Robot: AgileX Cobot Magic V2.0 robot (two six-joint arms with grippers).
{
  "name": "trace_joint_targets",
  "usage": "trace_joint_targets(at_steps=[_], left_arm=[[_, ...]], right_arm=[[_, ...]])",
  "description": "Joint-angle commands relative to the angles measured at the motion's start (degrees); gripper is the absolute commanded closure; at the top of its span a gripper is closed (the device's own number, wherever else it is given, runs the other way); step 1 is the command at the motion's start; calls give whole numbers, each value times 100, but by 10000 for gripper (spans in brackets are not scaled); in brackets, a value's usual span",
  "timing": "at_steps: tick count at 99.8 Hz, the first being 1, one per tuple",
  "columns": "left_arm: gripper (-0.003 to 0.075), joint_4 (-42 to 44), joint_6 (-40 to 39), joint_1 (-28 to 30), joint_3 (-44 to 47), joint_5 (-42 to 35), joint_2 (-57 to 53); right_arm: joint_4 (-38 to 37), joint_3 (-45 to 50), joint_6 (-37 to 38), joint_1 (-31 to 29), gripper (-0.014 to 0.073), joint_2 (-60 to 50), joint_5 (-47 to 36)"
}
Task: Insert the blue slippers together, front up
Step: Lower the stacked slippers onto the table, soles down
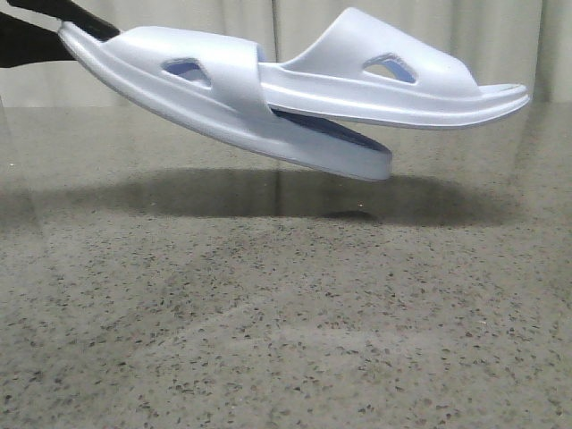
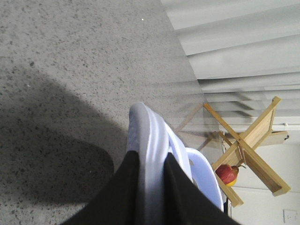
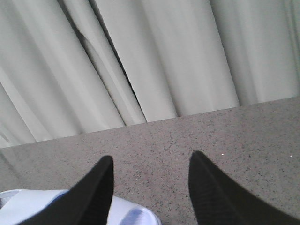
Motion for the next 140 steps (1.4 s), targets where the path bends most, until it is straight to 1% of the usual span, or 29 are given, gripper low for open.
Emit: trace_joint_targets(at_steps=[1,27,47,78,83,88,95,107,114,121,140], left_arm=[[704,-536,87,-62,-94,226,-56],[704,-617,326,-62,209,239,321],[704,-596,484,-62,221,398,495],[700,-468,692,-62,221,361,533],[681,-468,769,-62,221,361,533],[644,-457,794,-62,221,361,533],[570,-460,875,-62,221,361,533],[421,-460,925,-62,221,351,533],[368,-455,941,-62,221,326,533],[349,-444,1042,-62,221,235,533],[349,-444,1462,-62,221,-321,533]], right_arm=[[-70,-218,-92,-34,284,-12,-398],[-70,-218,-92,-34,284,-12,-388],[-70,-218,-92,-34,284,-12,-388],[-70,-218,-92,-34,284,-12,-384],[-70,-218,-92,-34,284,-12,-384],[-70,-218,-92,-34,284,-12,-384],[-70,-218,-92,-34,284,-12,-384],[-70,-218,-92,-34,284,-12,-384],[-70,-218,-92,-34,284,-12,-384],[-70,-218,-92,-34,284,-12,-375],[-70,-218,-92,-34,284,-12,-323]])
